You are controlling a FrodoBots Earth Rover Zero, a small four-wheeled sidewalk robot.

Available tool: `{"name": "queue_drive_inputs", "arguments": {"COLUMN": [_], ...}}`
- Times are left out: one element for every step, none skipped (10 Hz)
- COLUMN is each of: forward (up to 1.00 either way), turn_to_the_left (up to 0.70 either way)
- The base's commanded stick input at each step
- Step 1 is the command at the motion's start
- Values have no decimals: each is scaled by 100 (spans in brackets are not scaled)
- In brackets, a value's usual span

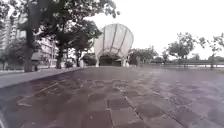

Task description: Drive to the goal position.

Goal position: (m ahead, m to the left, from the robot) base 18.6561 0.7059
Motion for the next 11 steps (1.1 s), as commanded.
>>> {"name": "queue_drive_inputs", "arguments": {"forward": [100, 100, 100, 100, 100, 100, 100, 100, 100, 100, 100], "turn_to_the_left": [0, 0, 0, 0, 0, 0, 0, 0, 0, 0, 0]}}
